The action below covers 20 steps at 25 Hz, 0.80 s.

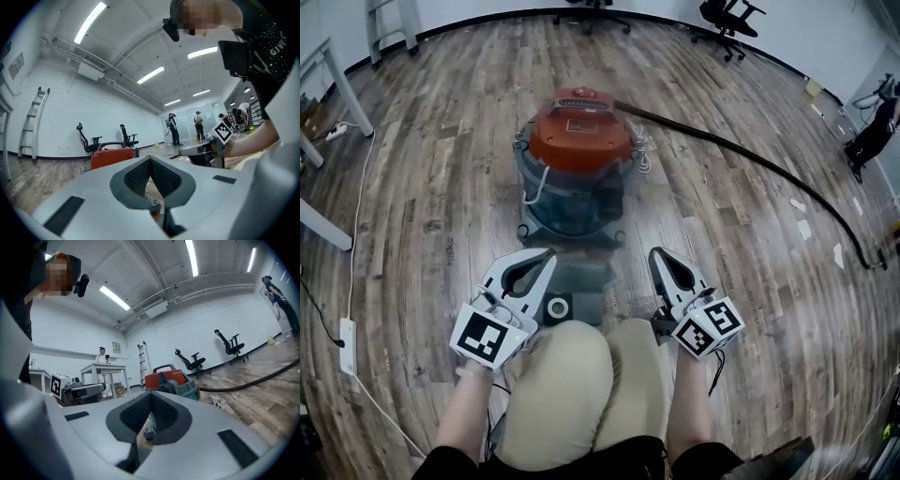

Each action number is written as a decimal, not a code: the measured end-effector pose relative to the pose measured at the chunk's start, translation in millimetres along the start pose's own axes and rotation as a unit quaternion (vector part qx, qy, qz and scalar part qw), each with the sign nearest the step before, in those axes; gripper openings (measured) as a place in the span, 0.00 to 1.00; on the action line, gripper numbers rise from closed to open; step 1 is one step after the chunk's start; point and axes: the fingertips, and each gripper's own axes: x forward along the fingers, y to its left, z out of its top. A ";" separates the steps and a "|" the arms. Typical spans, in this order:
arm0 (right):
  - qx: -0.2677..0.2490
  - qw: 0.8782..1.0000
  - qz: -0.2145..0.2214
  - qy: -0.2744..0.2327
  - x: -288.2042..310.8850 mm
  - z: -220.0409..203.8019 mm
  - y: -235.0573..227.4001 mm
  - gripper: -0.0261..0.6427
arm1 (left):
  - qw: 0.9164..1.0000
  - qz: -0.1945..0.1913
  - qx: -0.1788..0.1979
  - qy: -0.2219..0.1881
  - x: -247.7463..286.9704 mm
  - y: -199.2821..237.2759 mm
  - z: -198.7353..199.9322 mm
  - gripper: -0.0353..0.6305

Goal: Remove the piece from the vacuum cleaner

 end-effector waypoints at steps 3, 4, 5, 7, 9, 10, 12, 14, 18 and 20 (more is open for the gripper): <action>-0.009 1.000 0.004 0.003 3.7 -2.1 3.8 0.06 | 1.000 0.008 -0.011 0.007 -2.8 1.8 -2.6 0.07; -0.013 1.000 0.004 0.006 4.6 -3.8 4.7 0.06 | 1.000 0.010 -0.013 0.009 -3.7 2.4 -4.8 0.07; -0.017 1.000 0.003 0.009 5.7 -5.5 5.4 0.06 | 1.000 0.013 -0.011 0.011 -4.2 3.4 -7.3 0.07; -0.024 1.000 0.002 0.012 9.0 -6.7 7.3 0.06 | 1.000 0.018 -0.006 0.011 -4.5 5.7 -10.9 0.07; -0.030 0.999 0.000 0.010 10.9 -4.9 9.5 0.06 | 1.000 0.021 -0.008 0.011 -4.5 6.9 -11.8 0.07; -0.033 0.999 -0.001 0.008 10.8 -3.7 10.1 0.06 | 1.000 0.021 -0.010 0.011 -4.5 6.9 -12.0 0.07; -0.034 0.999 -0.003 0.005 9.6 -1.5 9.8 0.06 | 1.000 0.018 -0.011 0.010 -4.4 5.7 -12.1 0.07; -0.034 0.999 -0.003 0.004 9.0 0.0 9.0 0.06 | 1.000 0.014 -0.008 0.008 -4.7 4.9 -11.5 0.07; -0.038 0.999 -0.003 0.006 8.9 -1.6 9.3 0.06 | 1.000 0.015 -0.007 0.009 -5.1 6.8 -13.4 0.07; -0.039 0.999 -0.003 0.007 8.7 -4.0 9.9 0.06 | 1.000 0.016 -0.007 0.010 -5.6 7.4 -15.7 0.07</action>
